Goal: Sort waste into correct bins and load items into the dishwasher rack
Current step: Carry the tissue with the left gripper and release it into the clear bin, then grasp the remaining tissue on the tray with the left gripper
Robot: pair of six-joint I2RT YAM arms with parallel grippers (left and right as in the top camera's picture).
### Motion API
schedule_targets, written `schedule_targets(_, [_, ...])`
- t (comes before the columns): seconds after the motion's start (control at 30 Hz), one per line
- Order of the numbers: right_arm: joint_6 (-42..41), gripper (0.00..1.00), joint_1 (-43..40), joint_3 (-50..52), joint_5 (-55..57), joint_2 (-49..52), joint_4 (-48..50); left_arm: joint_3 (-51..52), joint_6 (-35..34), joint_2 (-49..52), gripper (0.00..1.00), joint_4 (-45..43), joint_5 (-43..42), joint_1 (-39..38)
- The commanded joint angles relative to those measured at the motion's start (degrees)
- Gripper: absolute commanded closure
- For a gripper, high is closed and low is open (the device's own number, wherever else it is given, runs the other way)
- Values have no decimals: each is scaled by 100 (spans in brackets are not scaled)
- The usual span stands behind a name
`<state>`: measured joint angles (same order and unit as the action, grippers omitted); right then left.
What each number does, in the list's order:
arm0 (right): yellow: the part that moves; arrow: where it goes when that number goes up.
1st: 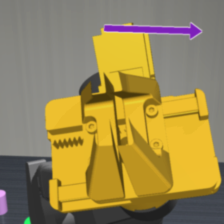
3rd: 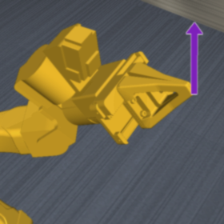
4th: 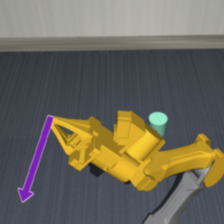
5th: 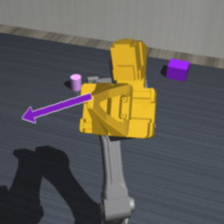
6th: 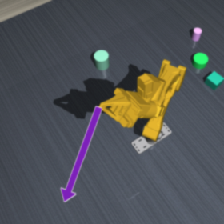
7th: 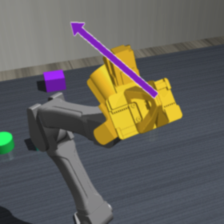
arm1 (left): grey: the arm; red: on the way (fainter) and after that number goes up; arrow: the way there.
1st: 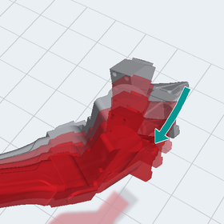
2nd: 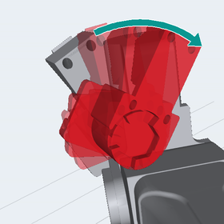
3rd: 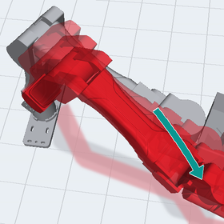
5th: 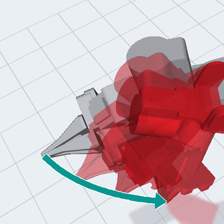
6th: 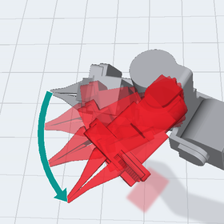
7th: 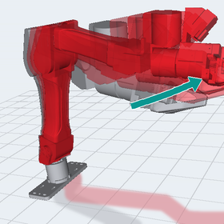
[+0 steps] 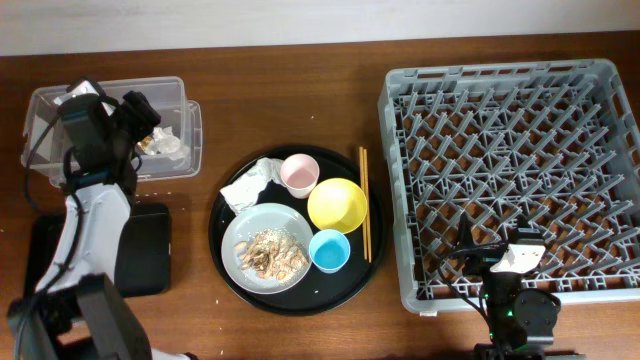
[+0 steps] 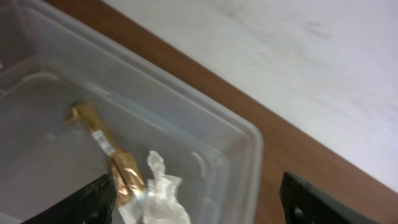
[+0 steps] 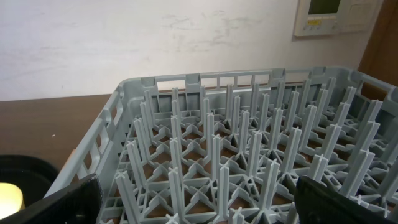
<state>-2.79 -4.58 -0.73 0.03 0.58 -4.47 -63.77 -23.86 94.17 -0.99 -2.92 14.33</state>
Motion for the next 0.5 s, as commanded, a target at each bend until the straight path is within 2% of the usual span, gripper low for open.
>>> schedule_targets(0.0, [-4,1,-37,42,48,-37,-22,-52,-31,-846,13,531,-1534,9])
schedule_targets(0.03, [-4,1,-37,42,48,-37,-22,-52,35,-1047,13,1010,-2293,-7])
schedule_targets(0.1, [-4,1,-37,42,48,-37,-22,-52,483,-1115,13,1541,-3136,-96])
schedule_targets(0.17, [-4,1,-37,42,48,-37,-22,15,1119,-1110,19,2312,-3265,-459])
schedule_targets(0.23, [-4,1,-37,42,48,-37,-22,98,1720,-1080,25,2750,-2909,-894])
schedule_targets(0.3, [-4,1,-37,42,48,-37,-22,105,2146,-1014,26,3069,-1991,-1412])
schedule_targets(0.37, [-4,1,-37,42,48,-37,-22,107,2186,-861,26,3082,-1215,-1794])
schedule_targets(0.47, [-4,1,-37,42,48,-37,-22,107,2184,-426,26,3067,-673,-1996])
